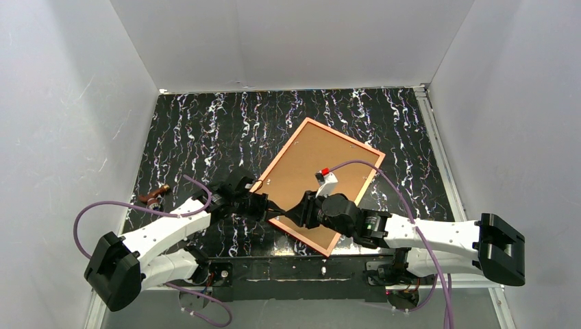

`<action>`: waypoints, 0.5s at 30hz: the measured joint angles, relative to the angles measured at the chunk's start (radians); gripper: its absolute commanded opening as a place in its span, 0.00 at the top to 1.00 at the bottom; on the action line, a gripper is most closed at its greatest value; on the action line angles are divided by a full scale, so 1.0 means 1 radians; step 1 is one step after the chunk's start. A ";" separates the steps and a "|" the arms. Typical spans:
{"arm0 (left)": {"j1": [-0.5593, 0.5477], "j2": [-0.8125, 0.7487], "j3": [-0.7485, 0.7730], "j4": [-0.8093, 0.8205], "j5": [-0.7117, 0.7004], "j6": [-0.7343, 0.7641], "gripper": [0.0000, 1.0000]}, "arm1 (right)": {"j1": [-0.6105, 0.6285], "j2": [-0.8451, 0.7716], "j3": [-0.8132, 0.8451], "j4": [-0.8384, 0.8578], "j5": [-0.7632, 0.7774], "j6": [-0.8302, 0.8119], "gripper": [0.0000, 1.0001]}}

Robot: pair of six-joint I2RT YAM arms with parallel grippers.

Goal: Take the photo out of the frame

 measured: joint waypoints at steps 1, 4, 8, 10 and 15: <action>0.000 0.000 0.000 0.000 0.000 0.000 1.00 | 0.000 0.001 0.000 -0.001 0.003 -0.001 0.62; 0.000 0.000 0.000 0.000 -0.003 0.000 1.00 | 0.000 0.005 0.000 -0.002 0.006 0.000 0.60; 0.000 0.000 0.000 0.000 -0.006 0.000 1.00 | 0.000 0.008 0.000 -0.002 0.006 0.002 0.61; 0.000 0.000 0.000 0.000 -0.006 0.000 1.00 | 0.000 0.008 0.000 -0.002 0.008 0.002 0.60; 0.000 0.000 0.000 -0.001 -0.007 0.000 1.00 | 0.001 0.016 0.000 0.001 0.003 0.003 0.89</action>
